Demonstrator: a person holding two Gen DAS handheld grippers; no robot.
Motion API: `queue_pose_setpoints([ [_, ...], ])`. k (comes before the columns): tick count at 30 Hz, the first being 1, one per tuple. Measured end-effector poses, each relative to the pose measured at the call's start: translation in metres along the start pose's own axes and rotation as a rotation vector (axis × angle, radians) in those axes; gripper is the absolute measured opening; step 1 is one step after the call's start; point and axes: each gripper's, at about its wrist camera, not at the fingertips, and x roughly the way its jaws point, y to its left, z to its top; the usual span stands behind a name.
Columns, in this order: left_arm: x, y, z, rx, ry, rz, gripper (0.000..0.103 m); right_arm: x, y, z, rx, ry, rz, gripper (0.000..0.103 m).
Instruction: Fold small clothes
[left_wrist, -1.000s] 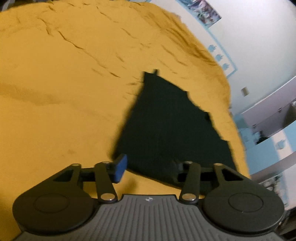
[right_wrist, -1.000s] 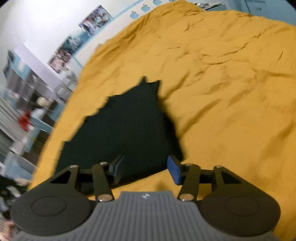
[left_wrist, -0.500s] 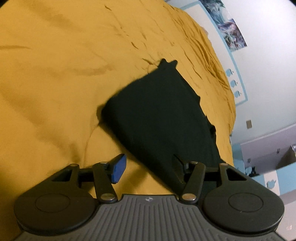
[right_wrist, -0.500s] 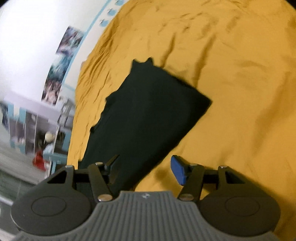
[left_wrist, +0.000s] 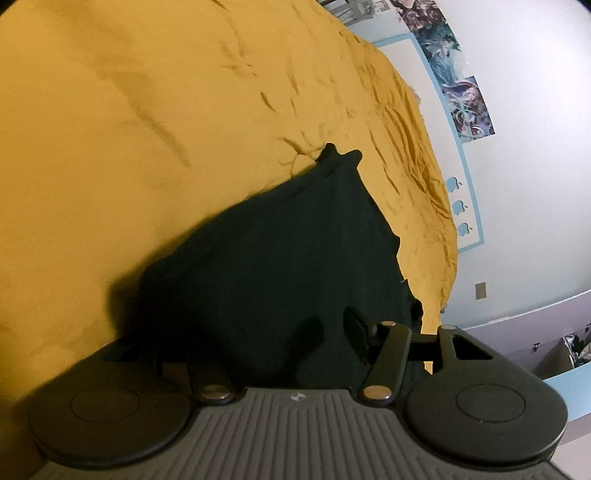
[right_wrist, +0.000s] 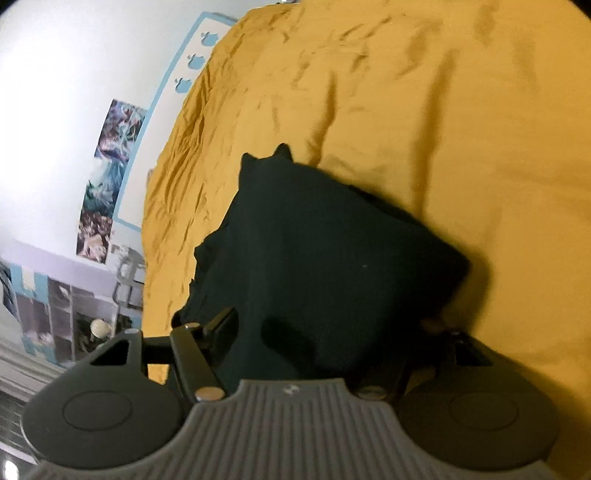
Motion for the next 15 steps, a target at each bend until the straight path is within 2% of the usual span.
queue_pose_setpoints([
  [1,-0.001,0.001,0.0,0.002,-0.006,-0.006,0.04,0.004,0.001,0.0,-0.004,-0.006,-0.005,0.056],
  [2,0.0,0.001,-0.001,0.004,-0.01,0.004,0.027,0.009,0.001,0.001,-0.008,-0.007,-0.015,0.037],
  [3,0.0,0.002,-0.001,-0.004,-0.006,0.016,0.017,0.012,0.0,0.002,-0.004,-0.002,-0.032,0.027],
  [6,-0.002,0.003,-0.001,-0.039,-0.013,0.012,0.013,0.01,-0.005,0.005,0.024,-0.002,-0.017,0.016],
  [10,-0.012,-0.012,0.004,-0.016,-0.015,-0.004,0.009,0.0,0.007,0.012,-0.021,0.003,0.0,0.013],
  [13,-0.029,-0.042,0.004,0.066,-0.045,-0.026,0.006,-0.014,0.022,0.022,-0.041,0.007,0.045,0.001],
  [15,-0.04,-0.064,0.001,0.122,-0.046,-0.056,0.005,-0.026,0.031,0.03,-0.034,0.01,0.079,0.0],
])
